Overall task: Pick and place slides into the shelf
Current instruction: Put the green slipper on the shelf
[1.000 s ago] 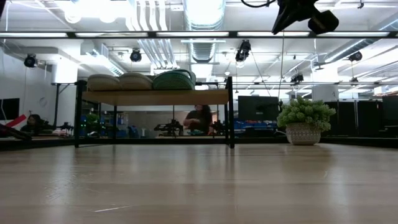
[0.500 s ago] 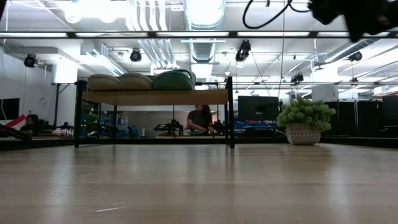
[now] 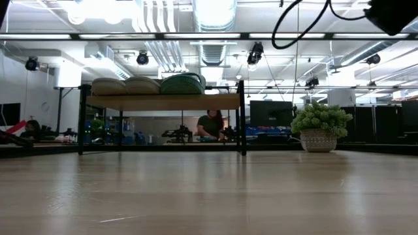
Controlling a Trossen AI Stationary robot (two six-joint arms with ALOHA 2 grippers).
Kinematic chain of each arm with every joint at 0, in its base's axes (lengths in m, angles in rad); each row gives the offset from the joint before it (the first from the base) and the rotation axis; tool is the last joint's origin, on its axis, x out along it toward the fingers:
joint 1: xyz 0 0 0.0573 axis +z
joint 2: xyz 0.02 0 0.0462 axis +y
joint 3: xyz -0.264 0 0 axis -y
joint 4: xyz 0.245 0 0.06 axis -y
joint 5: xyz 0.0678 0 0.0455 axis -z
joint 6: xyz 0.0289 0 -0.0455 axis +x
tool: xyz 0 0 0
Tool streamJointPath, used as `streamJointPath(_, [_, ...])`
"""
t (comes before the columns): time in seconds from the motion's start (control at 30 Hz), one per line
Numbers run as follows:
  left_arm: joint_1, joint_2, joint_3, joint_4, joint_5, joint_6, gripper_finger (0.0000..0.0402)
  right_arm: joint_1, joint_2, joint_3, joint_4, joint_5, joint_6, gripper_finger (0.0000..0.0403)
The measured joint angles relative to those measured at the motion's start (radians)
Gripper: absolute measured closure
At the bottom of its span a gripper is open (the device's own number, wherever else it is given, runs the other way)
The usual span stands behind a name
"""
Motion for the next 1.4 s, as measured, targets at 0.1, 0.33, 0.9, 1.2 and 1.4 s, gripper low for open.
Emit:
streamJointPath(0.1, [0.006,-0.011,0.000,0.007,-0.008,0.004,0.0289,0.010,0.000,-0.008,0.042,-0.038,-0.025,0.0383])
streamJointPath(0.33, [0.008,-0.059,-0.002,0.003,-0.006,0.001,0.0289,0.011,0.000,-0.008,0.068,-0.108,-0.179,0.0311])
streamJointPath(0.9, [0.005,-0.174,-0.033,-0.003,-0.028,-0.002,0.0289,0.015,0.000,-0.185,0.167,-0.240,-0.459,0.0205])
streamJointPath(1.2, [0.004,-0.176,-0.036,-0.013,-0.084,0.003,0.0289,0.022,0.000,-0.272,0.391,-0.282,-0.429,0.0204])
streamJointPath(1.4, [0.002,-0.176,-0.036,-0.012,-0.088,0.004,0.0289,0.071,0.000,-0.331,0.437,-0.283,-0.413,0.0204])
